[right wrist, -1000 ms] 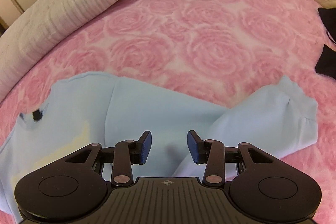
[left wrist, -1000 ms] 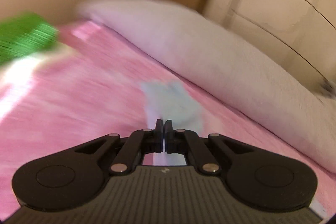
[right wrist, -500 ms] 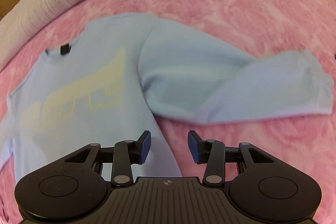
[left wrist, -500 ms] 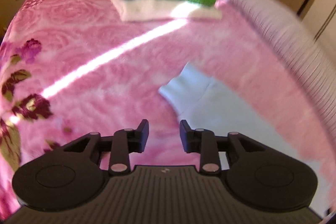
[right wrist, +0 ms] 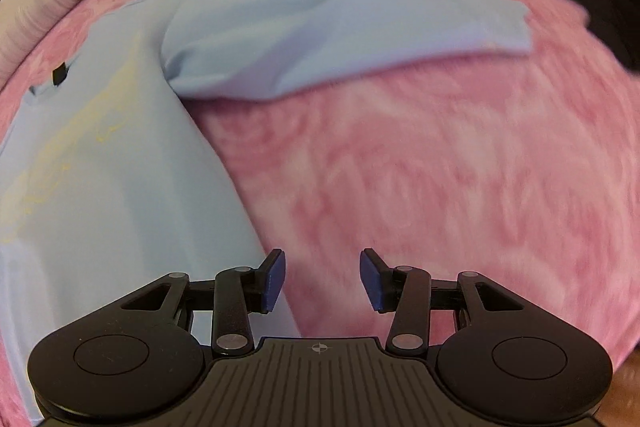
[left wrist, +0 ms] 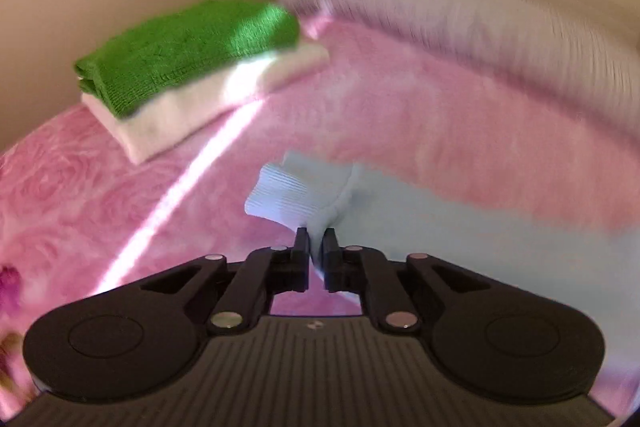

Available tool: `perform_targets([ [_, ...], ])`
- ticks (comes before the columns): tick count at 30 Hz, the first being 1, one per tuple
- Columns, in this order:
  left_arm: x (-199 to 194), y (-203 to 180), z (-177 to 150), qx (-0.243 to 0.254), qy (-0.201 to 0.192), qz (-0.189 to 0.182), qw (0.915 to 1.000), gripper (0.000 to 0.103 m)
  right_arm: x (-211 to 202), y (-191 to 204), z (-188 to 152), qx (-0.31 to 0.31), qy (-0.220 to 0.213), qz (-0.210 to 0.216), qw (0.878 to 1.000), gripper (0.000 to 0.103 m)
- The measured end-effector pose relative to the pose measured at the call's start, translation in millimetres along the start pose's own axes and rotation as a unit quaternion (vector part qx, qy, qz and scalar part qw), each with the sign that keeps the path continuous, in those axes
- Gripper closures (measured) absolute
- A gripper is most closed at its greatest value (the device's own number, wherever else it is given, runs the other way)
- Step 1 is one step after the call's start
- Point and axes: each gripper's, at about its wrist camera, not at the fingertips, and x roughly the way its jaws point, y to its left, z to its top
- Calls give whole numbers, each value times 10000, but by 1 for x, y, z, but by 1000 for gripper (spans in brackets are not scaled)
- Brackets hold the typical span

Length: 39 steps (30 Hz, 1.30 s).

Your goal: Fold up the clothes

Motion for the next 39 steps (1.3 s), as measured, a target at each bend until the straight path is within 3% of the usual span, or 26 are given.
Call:
perform_targets([
  [1,3,2,-3,271,164,70,9995,81,-1,-2,-6,93,4,42,9999,58],
  [3,-15,4,-16,414,31,164,9990,71,-4,-7,-16,293,-1,88,9995,57],
  [5,-36,7,-29,97,237,155,9996,67,-10,-13,-24,535,-40,192,9984,57],
  [7,-64,14,-50,-384,665,-503,9958,68,-18,-22,-32,798,-90,360,9961,56],
  [9,-96,10,-82,-580,1120,-1518,9803,66,-25,-32,-39,1031,-149,489,9934,54],
  [11,-127,0,-117,-591,1624,-2515,9523,60,-30,-41,-47,1272,-194,660,9895,49],
  [12,-135,-8,-132,-484,1836,-2841,9398,58,-33,-46,-51,1389,-217,765,9871,48],
  [13,-142,-19,-146,-332,1997,-3074,9298,57,-34,-49,-55,1461,-222,862,9853,47],
  [15,-148,-40,-170,-25,2211,-3305,9175,57,-35,-54,-65,1561,-240,1042,9819,47],
  [17,-145,-58,-186,171,2444,-3335,9104,57,-33,-56,-72,1555,-239,1126,9811,46],
  [19,-148,-70,-193,187,2380,-3337,9120,50,-28,-55,-81,1507,-203,1225,9808,46],
  [20,-149,-75,-194,206,2406,-3442,9073,52,-25,-54,-86,1471,-170,1250,9810,46],
  [21,-151,-80,-195,232,2450,-3560,9015,82,-24,-48,-90,1280,-173,1216,9841,47],
  [22,-153,-82,-194,322,2458,-3615,8988,99,-23,-41,-93,1068,-180,1173,9872,68],
  [23,-154,-84,-192,426,2459,-3658,8966,100,-23,-35,-96,857,-187,1130,9897,97],
  [24,-156,-86,-189,529,2460,-3701,8943,100,-27,-29,-99,712,-249,1075,9913,97],
  [28,-174,-54,-177,486,2178,-3769,8990,100,-56,-20,-108,398,-506,1202,9907,98],
  [30,-175,-44,-181,603,2186,-3605,9048,100,-63,-21,-116,298,-444,1250,9907,98],
  [34,-173,-50,-198,1246,2204,-3112,9160,98,-44,-14,-134,145,-95,996,9949,97],
  [37,-175,-39,-200,1195,2347,-2911,9197,90,-34,-12,-142,62,164,852,9962,95],
  [39,-184,-37,-195,1276,2379,-2721,9236,88,-35,-16,-140,57,326,846,9959,87],
])
